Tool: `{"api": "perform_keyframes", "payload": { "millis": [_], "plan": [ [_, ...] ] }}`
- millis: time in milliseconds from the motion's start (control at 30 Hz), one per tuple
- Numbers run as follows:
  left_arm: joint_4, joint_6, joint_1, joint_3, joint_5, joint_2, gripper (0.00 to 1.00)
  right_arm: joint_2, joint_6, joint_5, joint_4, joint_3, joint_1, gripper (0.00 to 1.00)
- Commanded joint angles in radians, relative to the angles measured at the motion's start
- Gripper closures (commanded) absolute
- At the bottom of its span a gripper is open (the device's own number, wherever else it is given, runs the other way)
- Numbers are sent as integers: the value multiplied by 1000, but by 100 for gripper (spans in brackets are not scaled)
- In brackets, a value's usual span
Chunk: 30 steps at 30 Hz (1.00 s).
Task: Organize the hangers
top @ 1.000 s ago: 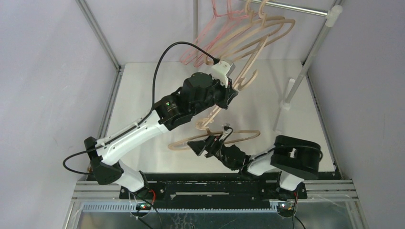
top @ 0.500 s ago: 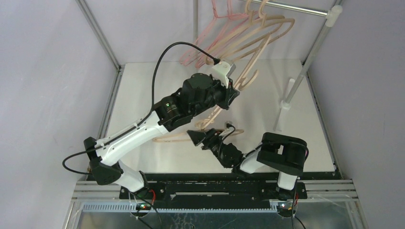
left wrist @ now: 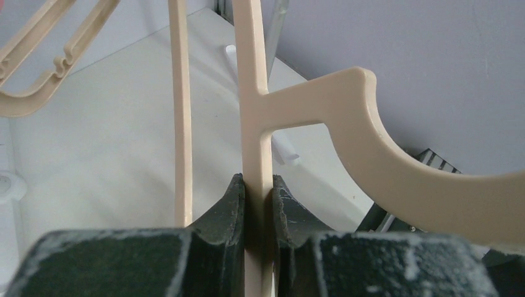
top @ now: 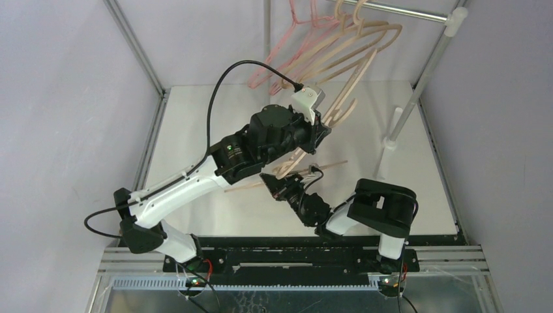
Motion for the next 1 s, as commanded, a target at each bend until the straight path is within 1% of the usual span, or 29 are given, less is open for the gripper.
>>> {"api": "perform_keyframes", "payload": {
  "millis": [0,133,200,233,333,400,467,533,600,667,767,867,967],
  "plan": [
    [63,7,-2,6,-46,-49,100,-44,-1,-86,55,-45,-15,100],
    [75,6,-1,-14,-66,-42,100,-119,-24,-93,23,-112,-15,100],
    [84,2,-1,-22,-68,-38,100,-178,-60,-115,-42,-118,-11,100],
    [87,-2,0,-27,-66,-32,100,-217,-81,-119,-103,-116,-5,100],
    [106,-17,0,-49,-52,-22,100,-286,-182,-161,-168,-97,23,100],
    [103,-35,3,-54,-34,-15,100,-311,-184,-199,-245,-77,19,100],
    [113,-40,1,-65,-27,-15,100,-308,-198,-247,-265,-65,10,100],
    [114,-41,1,-69,-27,-19,100,-294,-190,-314,-328,-32,-10,100],
    [118,-45,2,-69,-17,-19,100,-273,-196,-338,-362,1,-9,100],
    [118,-50,0,-69,-6,-18,100,-250,-204,-340,-347,17,1,100],
    [115,-43,-1,-65,-9,-24,100,-221,-189,-352,-394,42,1,100],
    [103,-27,-2,-54,-22,-48,100,-199,-155,-350,-398,26,0,100],
    [75,-3,-2,-53,-48,-79,100,-220,-136,-310,-388,-22,1,100]
  ]
}}
